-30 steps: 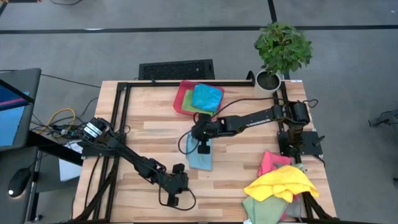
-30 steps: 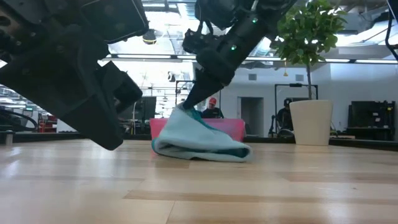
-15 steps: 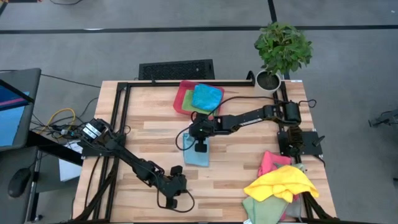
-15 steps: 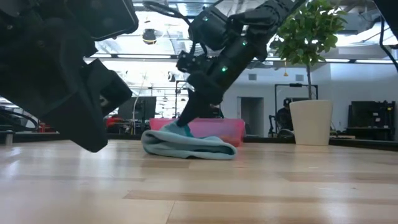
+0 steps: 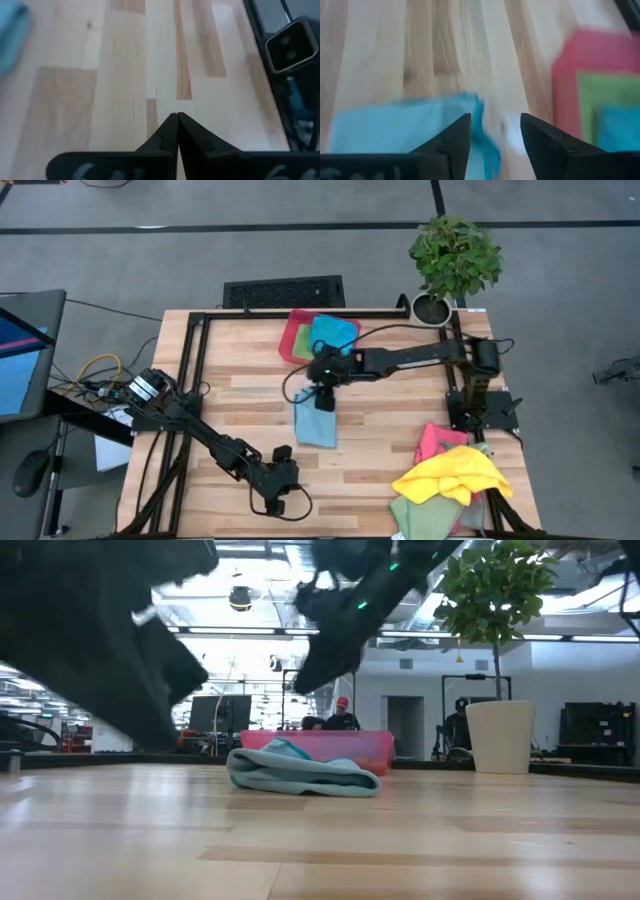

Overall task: Fold microfiber towels
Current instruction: Fold the light blue microfiber cloth

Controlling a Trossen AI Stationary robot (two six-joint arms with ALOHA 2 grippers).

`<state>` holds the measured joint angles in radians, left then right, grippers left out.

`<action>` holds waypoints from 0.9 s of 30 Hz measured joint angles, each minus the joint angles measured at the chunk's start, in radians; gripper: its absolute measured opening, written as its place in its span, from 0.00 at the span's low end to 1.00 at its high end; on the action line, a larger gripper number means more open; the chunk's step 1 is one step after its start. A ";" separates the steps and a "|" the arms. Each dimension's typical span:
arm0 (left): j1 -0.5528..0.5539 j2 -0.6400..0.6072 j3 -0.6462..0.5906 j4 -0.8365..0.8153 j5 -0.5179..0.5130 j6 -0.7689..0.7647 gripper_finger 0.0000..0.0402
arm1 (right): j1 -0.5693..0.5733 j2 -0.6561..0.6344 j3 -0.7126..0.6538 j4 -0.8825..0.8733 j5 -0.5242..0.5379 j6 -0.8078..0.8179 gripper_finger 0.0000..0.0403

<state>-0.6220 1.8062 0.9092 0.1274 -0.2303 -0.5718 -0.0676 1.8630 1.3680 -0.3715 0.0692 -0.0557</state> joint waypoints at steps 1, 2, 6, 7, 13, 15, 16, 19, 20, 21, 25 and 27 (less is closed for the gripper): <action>-0.001 -0.016 0.000 -0.004 -0.014 0.005 0.00 | 0.000 -0.023 0.000 -0.038 0.012 0.036 0.50; -0.005 -0.039 0.000 -0.029 -0.031 0.010 0.00 | 0.000 -0.049 0.001 -0.084 0.015 0.083 0.50; -0.011 -0.144 0.001 -0.145 -0.155 0.038 0.00 | 0.006 -0.155 -0.096 -0.213 0.015 0.302 0.51; -0.013 -0.168 0.000 -0.165 -0.202 0.048 0.00 | 0.013 -0.175 -0.141 -0.215 0.017 0.340 0.51; 0.034 -0.234 -0.030 -0.192 -0.432 0.212 0.00 | 0.064 -0.280 -0.390 -0.006 0.019 0.479 0.55; 0.081 -0.232 -0.044 -0.176 -0.392 0.249 0.00 | 0.105 -0.280 -0.438 0.124 0.025 0.465 0.55; 0.110 -0.232 -0.056 -0.167 -0.353 0.268 0.00 | 0.132 -0.285 -0.460 0.158 0.033 0.436 0.55; 0.191 -0.234 -0.110 -0.108 -0.232 0.327 0.00 | 0.228 -0.249 -0.467 0.263 0.065 0.351 0.55; 0.217 -0.235 -0.127 -0.090 -0.210 0.352 0.00 | 0.256 -0.233 -0.466 0.275 0.084 0.326 0.54; 0.242 -0.235 -0.141 -0.056 -0.187 0.377 0.00 | 0.279 -0.215 -0.460 0.282 0.103 0.297 0.54; 0.334 -0.240 -0.198 0.072 -0.129 0.493 0.02 | 0.351 -0.140 -0.445 0.307 0.177 0.182 0.53; 0.378 -0.240 -0.215 0.129 -0.084 0.539 0.03 | 0.372 -0.100 -0.431 0.318 0.180 0.142 0.54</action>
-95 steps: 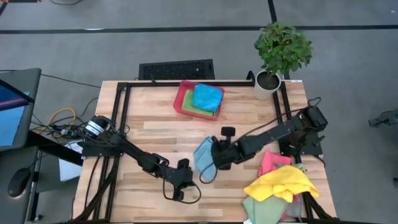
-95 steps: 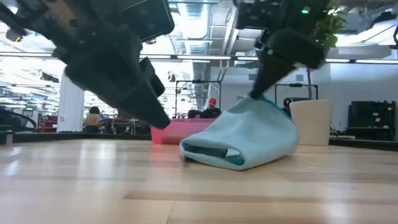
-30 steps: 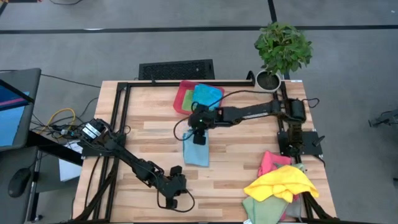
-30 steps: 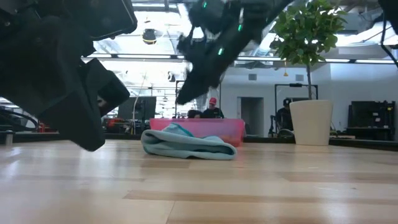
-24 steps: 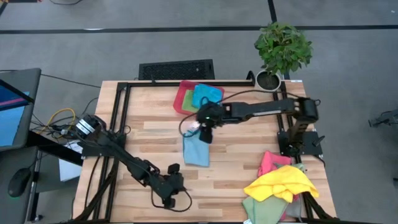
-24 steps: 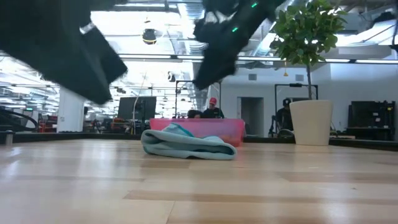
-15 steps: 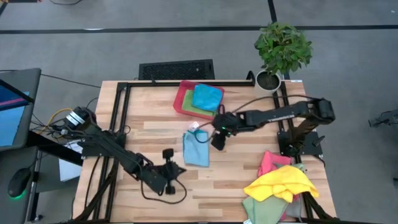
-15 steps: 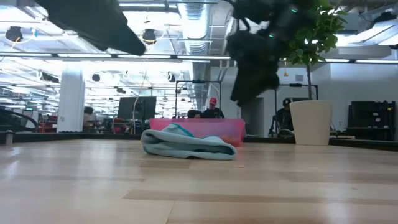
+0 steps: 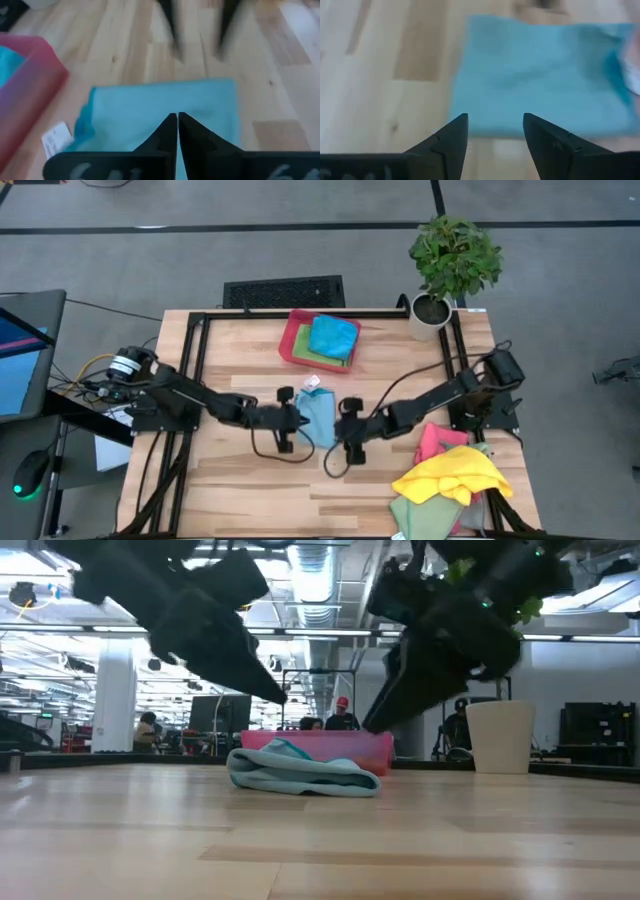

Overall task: Fold microfiber towels
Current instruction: Fold the light blue microfiber cloth, then stack the light blue microfiber cloth on top of the blue microfiber cloth in the red bin

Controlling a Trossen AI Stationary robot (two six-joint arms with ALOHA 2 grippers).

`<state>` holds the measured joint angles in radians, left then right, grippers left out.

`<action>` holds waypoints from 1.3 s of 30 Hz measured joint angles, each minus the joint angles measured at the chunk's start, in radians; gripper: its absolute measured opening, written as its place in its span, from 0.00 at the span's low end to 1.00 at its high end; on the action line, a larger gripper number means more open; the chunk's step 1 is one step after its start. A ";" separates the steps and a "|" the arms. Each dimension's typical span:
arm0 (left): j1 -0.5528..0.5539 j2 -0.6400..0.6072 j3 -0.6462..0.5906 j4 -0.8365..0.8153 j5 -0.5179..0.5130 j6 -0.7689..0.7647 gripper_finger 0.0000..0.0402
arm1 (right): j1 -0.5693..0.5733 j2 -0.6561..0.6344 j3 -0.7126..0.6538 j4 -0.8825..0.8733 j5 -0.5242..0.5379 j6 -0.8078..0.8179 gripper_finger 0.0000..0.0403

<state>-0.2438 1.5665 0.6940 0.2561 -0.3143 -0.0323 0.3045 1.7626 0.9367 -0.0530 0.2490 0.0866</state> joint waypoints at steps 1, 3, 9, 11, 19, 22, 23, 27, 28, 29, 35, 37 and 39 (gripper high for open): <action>0.021 0.000 -0.007 0.021 0.022 0.014 0.04 | 0.007 0.013 0.002 -0.005 0.000 -0.016 0.55; 0.062 0.003 -0.016 0.031 0.063 0.025 0.05 | 0.012 0.036 0.013 -0.005 -0.004 -0.040 0.58; 0.128 0.005 -0.049 0.027 0.145 0.012 0.06 | 0.029 0.052 0.025 0.013 -0.015 -0.084 0.64; 0.132 0.005 -0.065 0.041 0.146 0.004 0.06 | 0.038 0.060 0.025 0.026 -0.015 -0.121 0.65; 0.136 0.006 -0.112 0.094 0.144 -0.018 0.06 | 0.046 0.123 0.025 0.056 -0.010 -0.236 0.65; 0.136 0.006 -0.112 0.095 0.143 -0.016 0.06 | 0.040 0.146 0.025 0.083 -0.010 -0.269 0.65; 0.136 0.006 -0.112 0.096 0.138 -0.016 0.06 | 0.040 0.152 0.025 0.092 -0.008 -0.282 0.65; 0.136 0.006 -0.112 0.091 0.123 -0.014 0.06 | 0.040 0.177 0.028 0.119 0.026 -0.295 0.65; 0.136 0.006 -0.112 0.089 0.123 -0.014 0.06 | 0.036 0.184 0.029 0.123 0.027 -0.288 0.65; 0.136 0.006 -0.112 0.088 0.123 -0.014 0.06 | 0.035 0.183 0.030 0.123 0.033 -0.279 0.65; 0.136 0.006 -0.111 0.086 0.127 -0.013 0.06 | 0.010 0.185 0.029 0.107 0.041 -0.230 0.61; 0.135 0.006 -0.111 0.087 0.127 -0.013 0.06 | 0.001 0.186 0.029 0.096 0.032 -0.212 0.56; 0.135 0.006 -0.111 0.087 0.127 -0.013 0.06 | -0.004 0.186 0.029 0.090 0.028 -0.199 0.51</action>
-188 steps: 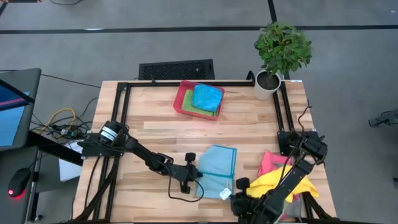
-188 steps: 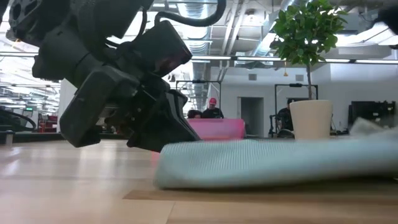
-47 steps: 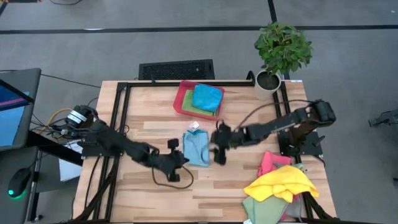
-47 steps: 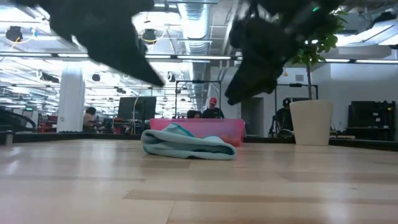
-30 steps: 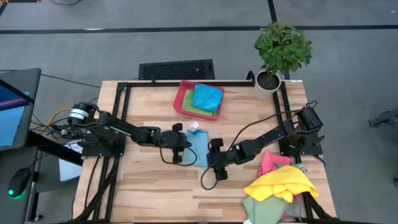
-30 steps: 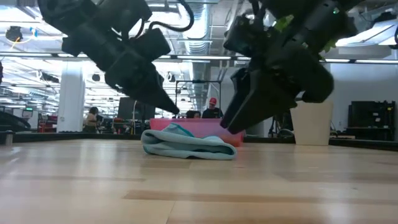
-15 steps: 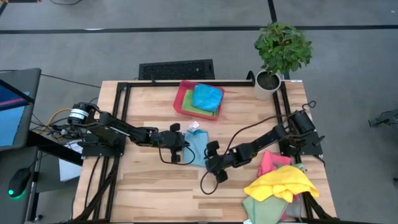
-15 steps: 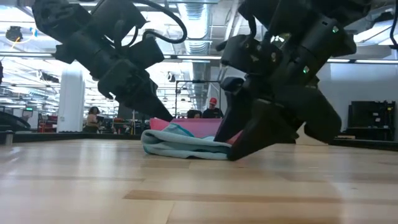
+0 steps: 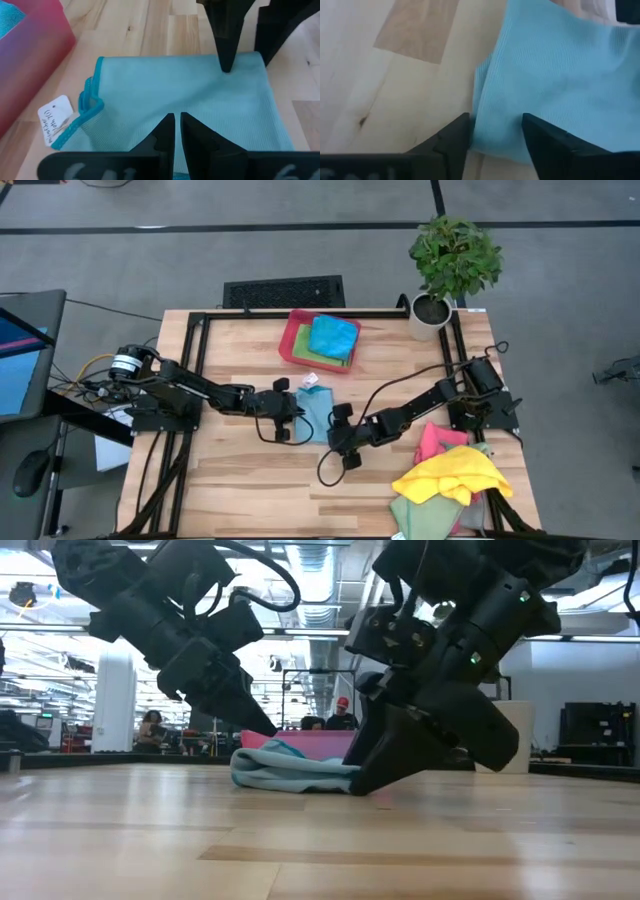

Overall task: Fold microfiber towels
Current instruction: Stack the light blue microfiber cloth on top of the blue microfiber cloth in the red bin

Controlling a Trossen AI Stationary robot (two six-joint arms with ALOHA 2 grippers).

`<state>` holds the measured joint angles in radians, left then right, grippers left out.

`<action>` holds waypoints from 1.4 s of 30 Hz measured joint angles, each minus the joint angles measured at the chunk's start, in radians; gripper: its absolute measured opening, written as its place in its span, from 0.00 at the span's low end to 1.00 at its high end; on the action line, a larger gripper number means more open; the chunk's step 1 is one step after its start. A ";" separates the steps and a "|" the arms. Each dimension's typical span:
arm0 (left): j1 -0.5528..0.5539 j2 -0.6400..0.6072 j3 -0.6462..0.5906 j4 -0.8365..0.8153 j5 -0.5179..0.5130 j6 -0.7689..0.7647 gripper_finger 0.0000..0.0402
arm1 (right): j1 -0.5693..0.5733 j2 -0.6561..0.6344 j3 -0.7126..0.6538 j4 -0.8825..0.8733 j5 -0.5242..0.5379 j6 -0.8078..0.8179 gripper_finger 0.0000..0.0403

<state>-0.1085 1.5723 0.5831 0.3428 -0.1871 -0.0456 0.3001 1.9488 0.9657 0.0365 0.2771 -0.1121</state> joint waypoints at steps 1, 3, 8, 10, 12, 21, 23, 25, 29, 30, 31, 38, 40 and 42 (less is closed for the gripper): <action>0.000 0.000 0.000 0.000 0.001 0.000 0.06 | -0.002 0.000 0.000 -0.001 0.001 0.005 0.47; 0.000 0.000 0.000 0.002 0.019 0.001 0.06 | -0.004 0.001 -0.001 -0.002 0.002 0.014 0.41; -0.021 -0.027 0.000 0.003 0.008 -0.019 0.06 | 0.003 0.002 -0.002 -0.020 0.015 0.040 0.19; -0.029 -0.040 0.000 0.013 0.006 -0.054 0.05 | 0.009 0.002 -0.002 -0.030 0.018 0.061 0.10; -0.035 -0.044 0.007 0.011 0.027 -0.068 0.06 | 0.020 -0.001 -0.002 -0.032 0.017 0.073 0.06; -0.058 -0.032 0.011 0.016 0.014 -0.071 0.21 | 0.088 -0.063 0.032 -0.155 -0.016 0.133 0.08; -0.059 -0.032 0.011 0.024 0.015 -0.070 0.23 | 0.101 -0.085 0.055 -0.181 -0.016 0.138 0.06; -0.063 -0.032 0.011 0.070 0.028 -0.067 0.24 | 0.113 -0.097 0.076 -0.199 -0.014 0.149 0.06; -0.075 -0.009 0.012 0.166 0.060 -0.054 0.24 | 0.140 -0.098 0.131 -0.231 -0.011 0.158 0.06; -0.079 -0.003 0.011 0.167 0.060 -0.057 0.24 | 0.147 -0.101 0.152 -0.243 -0.011 0.159 0.06; -0.082 0.012 0.012 0.187 0.064 -0.068 0.24 | 0.155 -0.103 0.174 -0.259 -0.010 0.164 0.06; -0.126 0.145 0.094 0.211 0.177 -0.148 0.24 | 0.209 -0.103 0.342 -0.391 0.033 0.232 0.06; -0.150 0.178 0.132 0.233 0.223 -0.175 0.24 | 0.218 -0.103 0.387 -0.432 0.037 0.265 0.06; -0.180 0.192 0.158 0.216 0.248 -0.205 0.24 | 0.219 -0.103 0.434 -0.480 0.037 0.315 0.06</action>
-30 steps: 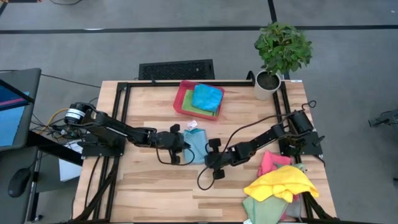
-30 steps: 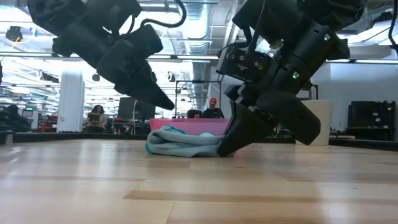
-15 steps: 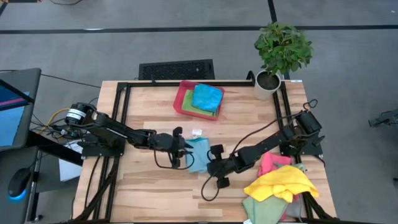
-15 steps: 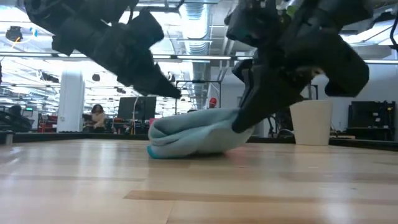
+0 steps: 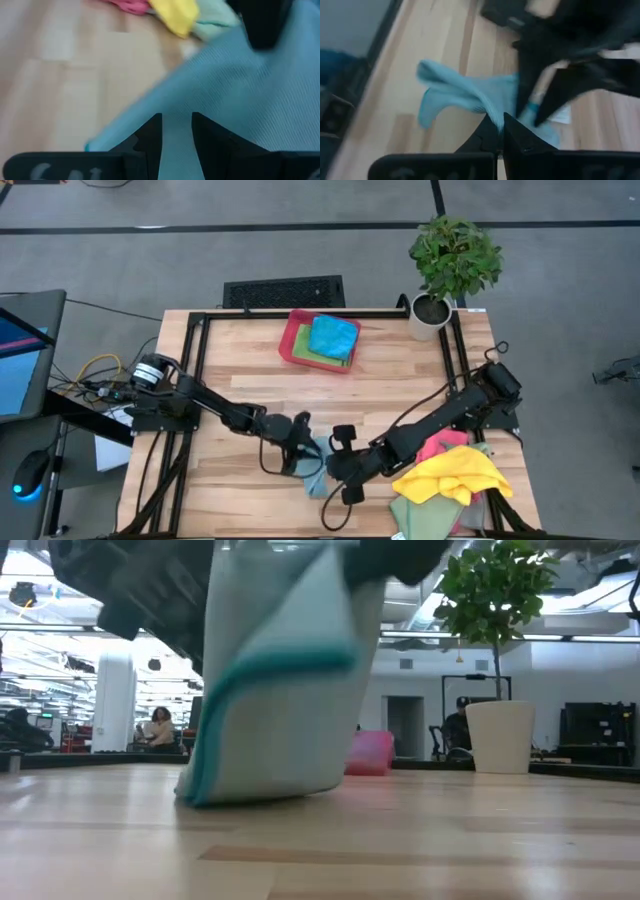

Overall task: Fold microfiber towels
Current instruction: Stack the light blue microfiber cloth on top of the blue microfiber cloth in the red bin

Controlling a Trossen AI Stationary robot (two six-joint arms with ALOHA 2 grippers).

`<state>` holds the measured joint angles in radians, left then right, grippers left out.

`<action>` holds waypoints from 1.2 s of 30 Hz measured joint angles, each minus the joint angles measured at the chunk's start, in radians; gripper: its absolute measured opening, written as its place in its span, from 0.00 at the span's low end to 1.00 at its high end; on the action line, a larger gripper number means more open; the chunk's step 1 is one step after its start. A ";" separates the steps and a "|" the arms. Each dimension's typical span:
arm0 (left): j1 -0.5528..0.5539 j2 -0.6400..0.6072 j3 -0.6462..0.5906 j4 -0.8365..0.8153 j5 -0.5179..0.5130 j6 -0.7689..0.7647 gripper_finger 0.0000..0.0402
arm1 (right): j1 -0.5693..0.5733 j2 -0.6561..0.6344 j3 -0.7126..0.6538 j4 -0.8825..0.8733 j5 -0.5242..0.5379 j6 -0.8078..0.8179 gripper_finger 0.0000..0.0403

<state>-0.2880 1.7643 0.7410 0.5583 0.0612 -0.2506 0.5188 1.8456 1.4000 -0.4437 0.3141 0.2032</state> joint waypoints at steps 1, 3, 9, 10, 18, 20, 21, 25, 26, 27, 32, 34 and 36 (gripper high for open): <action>-0.013 0.004 0.013 -0.015 0.005 -0.027 0.24 | -0.003 0.000 0.024 -0.024 0.000 0.028 0.06; -0.039 0.000 0.025 -0.049 0.011 -0.073 0.24 | -0.017 0.000 0.072 -0.092 0.010 0.060 0.06; -0.103 -0.028 0.033 -0.227 0.012 -0.187 0.24 | -0.128 -0.002 0.144 -0.183 0.016 0.018 0.06; -0.111 -0.029 0.029 -0.264 0.011 -0.208 0.24 | -0.156 -0.001 0.144 -0.182 -0.009 0.005 0.06; -0.221 -0.035 0.021 -0.468 0.004 -0.365 0.24 | -0.378 0.056 0.098 -0.053 -0.200 -0.155 0.07; -0.264 -0.036 0.021 -0.498 -0.002 -0.402 0.24 | -0.431 0.071 0.099 -0.015 -0.237 -0.180 0.07; -0.283 -0.041 0.021 -0.515 -0.007 -0.423 0.24 | -0.454 0.076 0.099 -0.012 -0.264 -0.192 0.07; -0.359 -0.072 0.021 -0.592 -0.090 -0.522 0.24 | -0.518 0.108 0.102 0.051 -0.330 -0.236 0.08; -0.377 -0.084 0.019 -0.600 -0.110 -0.537 0.24 | -0.529 0.113 0.097 0.037 -0.343 -0.238 0.08; -0.393 -0.096 0.019 -0.602 -0.136 -0.552 0.24 | -0.541 0.131 0.096 0.050 -0.357 -0.239 0.08; -0.448 -0.169 0.021 -0.614 -0.271 -0.608 0.24 | -0.610 0.224 0.109 0.177 -0.390 -0.264 0.09; -0.467 -0.202 0.018 -0.637 -0.331 -0.616 0.24 | -0.635 0.240 0.103 0.181 -0.393 -0.253 0.11; -0.473 -0.220 0.024 -0.647 -0.373 -0.624 0.24 | -0.656 0.264 0.121 0.215 -0.396 -0.249 0.14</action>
<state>-0.7615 1.5445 0.7655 -0.0889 -0.3120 -0.8742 -0.1376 2.1091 1.5214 -0.2290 -0.0818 -0.0462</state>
